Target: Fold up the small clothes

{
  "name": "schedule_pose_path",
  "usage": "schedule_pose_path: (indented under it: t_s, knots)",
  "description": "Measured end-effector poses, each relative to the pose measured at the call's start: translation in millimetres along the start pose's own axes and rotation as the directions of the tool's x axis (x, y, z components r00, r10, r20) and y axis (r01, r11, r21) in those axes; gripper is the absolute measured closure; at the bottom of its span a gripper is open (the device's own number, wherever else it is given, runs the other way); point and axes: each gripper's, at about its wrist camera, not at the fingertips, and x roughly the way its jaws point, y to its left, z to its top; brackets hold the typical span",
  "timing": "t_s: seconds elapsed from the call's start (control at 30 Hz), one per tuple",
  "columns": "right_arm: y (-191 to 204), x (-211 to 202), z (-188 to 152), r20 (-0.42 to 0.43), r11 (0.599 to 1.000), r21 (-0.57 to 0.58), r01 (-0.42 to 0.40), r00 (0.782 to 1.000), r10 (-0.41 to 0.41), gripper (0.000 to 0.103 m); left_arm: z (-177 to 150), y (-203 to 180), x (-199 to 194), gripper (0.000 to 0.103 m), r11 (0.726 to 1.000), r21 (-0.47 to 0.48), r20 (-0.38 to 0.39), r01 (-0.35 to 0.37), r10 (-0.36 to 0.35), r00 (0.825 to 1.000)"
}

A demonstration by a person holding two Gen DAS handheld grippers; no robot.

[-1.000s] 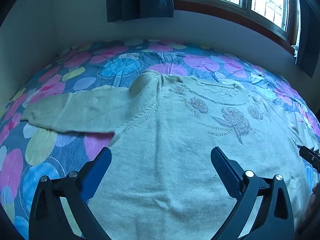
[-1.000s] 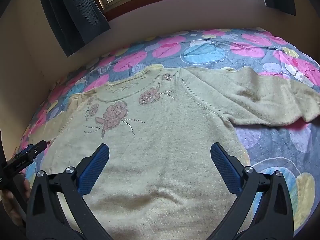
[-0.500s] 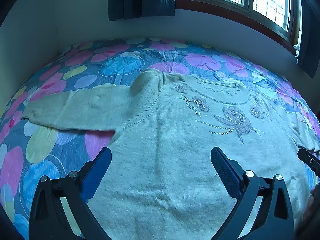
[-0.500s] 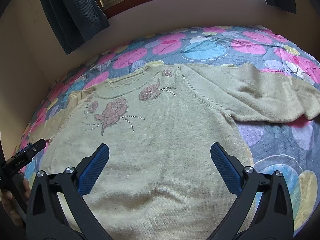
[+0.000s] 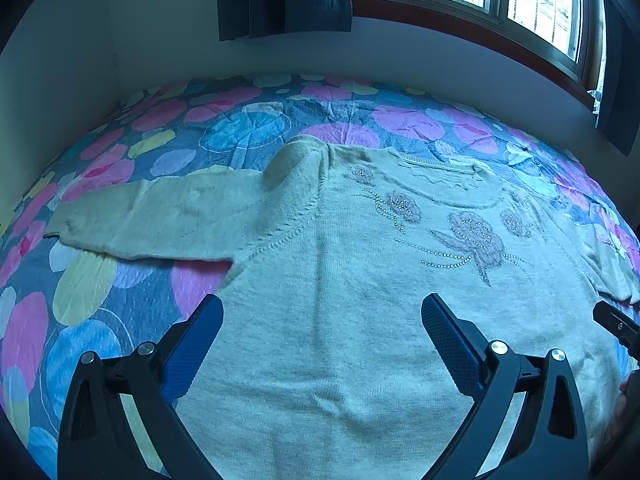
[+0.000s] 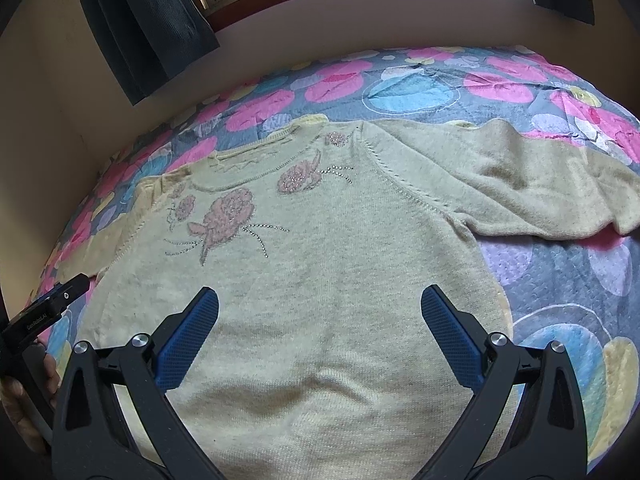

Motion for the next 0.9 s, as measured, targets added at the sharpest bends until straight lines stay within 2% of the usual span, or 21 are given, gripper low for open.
schedule_pose_path:
  t_s: [0.9]
  knots:
    - [2.2,2.3,-4.3,-0.004,1.000,0.000,0.000,1.000,0.000,0.002,-0.8,3.8,0.9,0.004,1.000,-0.001,-0.002,-0.003,0.003,1.000]
